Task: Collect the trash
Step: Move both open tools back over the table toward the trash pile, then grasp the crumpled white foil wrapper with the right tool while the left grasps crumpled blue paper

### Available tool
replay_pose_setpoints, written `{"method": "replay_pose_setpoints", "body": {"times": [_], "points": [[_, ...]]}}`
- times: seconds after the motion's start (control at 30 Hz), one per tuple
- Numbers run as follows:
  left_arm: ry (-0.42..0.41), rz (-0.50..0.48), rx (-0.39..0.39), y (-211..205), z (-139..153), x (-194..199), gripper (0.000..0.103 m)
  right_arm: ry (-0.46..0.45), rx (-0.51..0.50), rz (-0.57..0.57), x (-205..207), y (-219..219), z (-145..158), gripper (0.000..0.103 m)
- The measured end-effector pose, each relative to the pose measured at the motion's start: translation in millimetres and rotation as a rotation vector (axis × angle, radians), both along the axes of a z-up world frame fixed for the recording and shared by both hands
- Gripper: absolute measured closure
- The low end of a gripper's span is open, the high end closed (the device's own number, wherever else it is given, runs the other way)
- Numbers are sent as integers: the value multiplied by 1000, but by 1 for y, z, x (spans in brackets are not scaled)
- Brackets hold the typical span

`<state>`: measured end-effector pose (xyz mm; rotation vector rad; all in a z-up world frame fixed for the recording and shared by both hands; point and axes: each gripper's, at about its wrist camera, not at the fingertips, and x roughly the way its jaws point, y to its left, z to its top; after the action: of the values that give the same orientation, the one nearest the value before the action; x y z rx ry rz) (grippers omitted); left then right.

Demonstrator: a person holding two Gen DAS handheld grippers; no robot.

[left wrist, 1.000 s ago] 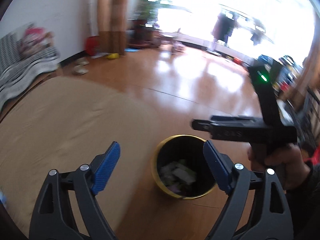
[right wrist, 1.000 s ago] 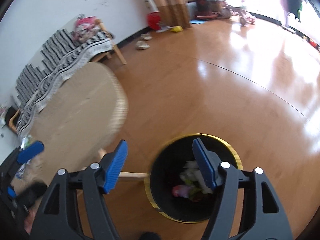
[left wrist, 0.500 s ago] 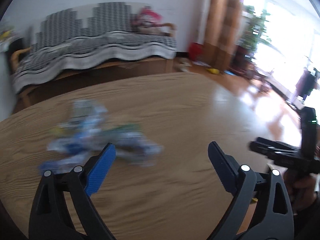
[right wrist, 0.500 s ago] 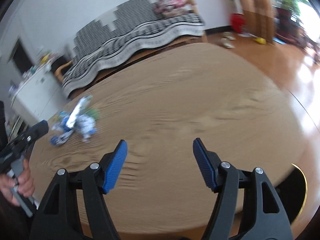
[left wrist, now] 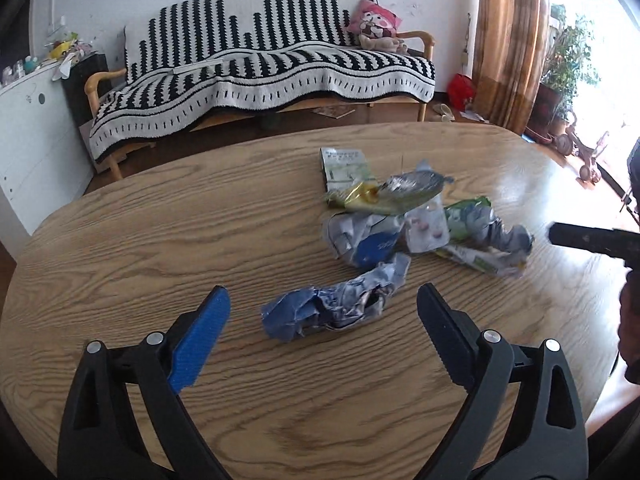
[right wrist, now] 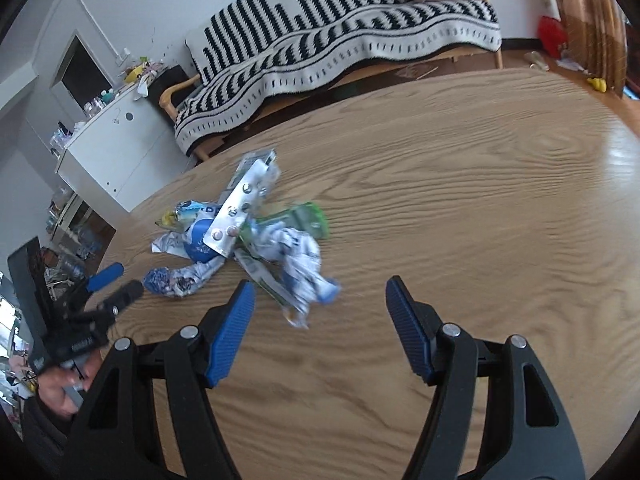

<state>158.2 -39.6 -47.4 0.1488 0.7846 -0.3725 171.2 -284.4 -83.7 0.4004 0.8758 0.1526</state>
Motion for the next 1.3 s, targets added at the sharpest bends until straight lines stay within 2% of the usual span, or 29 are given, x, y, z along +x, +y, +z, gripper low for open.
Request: {"method": "replay_pose_setpoints", "body": {"times": [0.27,0.33,0.4,0.67,0.83,0.93,1.07,1.17,1.3], "points": [[16,-61,20,-12,-18,16,11,54,-63,26,32,23,-24,41],[21,-70,31,-18,-22,17,11,58,-69,32,36,26,-27,50],[25,-76,47,-24,-26,21,11,67,-56,49,38,28,-29,73],[58,-67,58,-35,-37,29,12,-5,-65,54,21,23,-5,75],[98,-105,59,-46,-38,27,49,-21,-61,38,8,12,5,75],[95,-121,86,-55,-34,20,60,-20,-62,23,-1,2,6,75],[73,-146,99,-65,-21,5,64,-30,-69,-5,-15,-15,12,75],[48,-136,86,-69,-7,-6,64,-39,-70,-44,-32,-37,17,75],[-6,-169,58,-93,15,-25,64,-41,-77,-92,-53,-64,21,75]]}}
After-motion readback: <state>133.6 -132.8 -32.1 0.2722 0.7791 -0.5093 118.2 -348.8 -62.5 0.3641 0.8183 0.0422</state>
